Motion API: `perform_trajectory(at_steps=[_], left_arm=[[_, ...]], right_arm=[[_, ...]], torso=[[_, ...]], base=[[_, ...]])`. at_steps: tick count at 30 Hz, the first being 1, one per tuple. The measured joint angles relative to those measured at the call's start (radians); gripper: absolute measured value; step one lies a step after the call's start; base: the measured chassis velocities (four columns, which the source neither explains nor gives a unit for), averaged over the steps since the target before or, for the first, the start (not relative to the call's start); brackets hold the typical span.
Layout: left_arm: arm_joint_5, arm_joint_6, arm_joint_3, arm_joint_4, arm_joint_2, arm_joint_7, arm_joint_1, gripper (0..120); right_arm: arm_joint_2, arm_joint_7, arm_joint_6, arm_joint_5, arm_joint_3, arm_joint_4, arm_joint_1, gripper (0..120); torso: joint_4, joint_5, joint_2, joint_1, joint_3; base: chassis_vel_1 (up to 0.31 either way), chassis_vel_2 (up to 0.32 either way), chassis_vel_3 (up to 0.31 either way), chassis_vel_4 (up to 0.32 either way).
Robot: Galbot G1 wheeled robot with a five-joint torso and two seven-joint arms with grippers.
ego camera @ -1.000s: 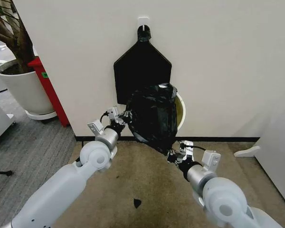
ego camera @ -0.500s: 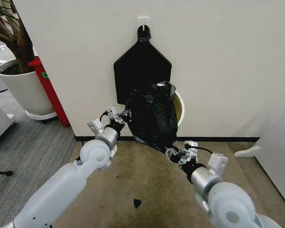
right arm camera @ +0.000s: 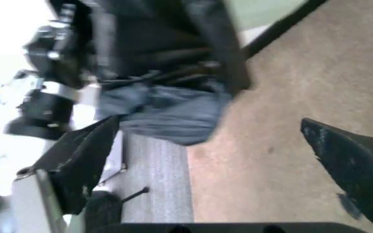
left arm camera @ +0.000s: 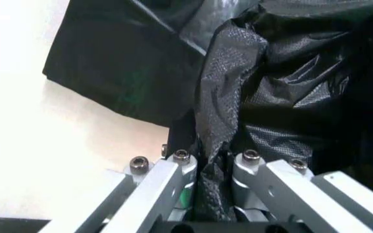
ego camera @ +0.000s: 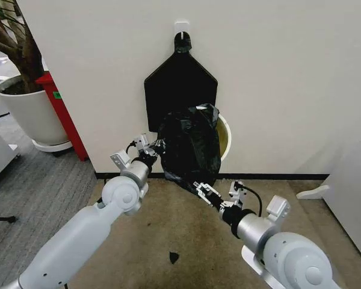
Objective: Place the garbage bag over the trash bin.
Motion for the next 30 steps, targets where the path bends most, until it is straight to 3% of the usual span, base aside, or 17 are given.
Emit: perform_trajectory(at_steps=[6, 12, 30], left_arm=[[-0.001, -0.001, -0.002, -0.005, -0.003, 0.000, 0.001, 4], [0.010, -0.012, -0.001, -0.007, -0.003, 0.004, 0.003, 4], [0.011, -0.017, -0.003, -0.051, -0.002, 0.001, 0.010, 4]], right_arm=[[0.028, 0.003, 0.036, 0.041, 0.001, 0.010, -0.021, 100], [0.092, 0.059, 0.125, 0.232, 0.008, 0.032, 0.023, 100], [0.155, 0.129, 0.142, 0.169, -0.006, -0.084, 0.077, 100]], torso=[[-0.0001, 0.0000, 0.000, 0.000, 0.000], [0.0000, -0.0001, 0.000, 0.000, 0.000], [0.0000, 0.0000, 0.000, 0.000, 0.000]], base=[[0.000, 0.000, 0.000, 0.000], [0.000, 0.000, 0.000, 0.000], [0.000, 0.000, 0.000, 0.000]])
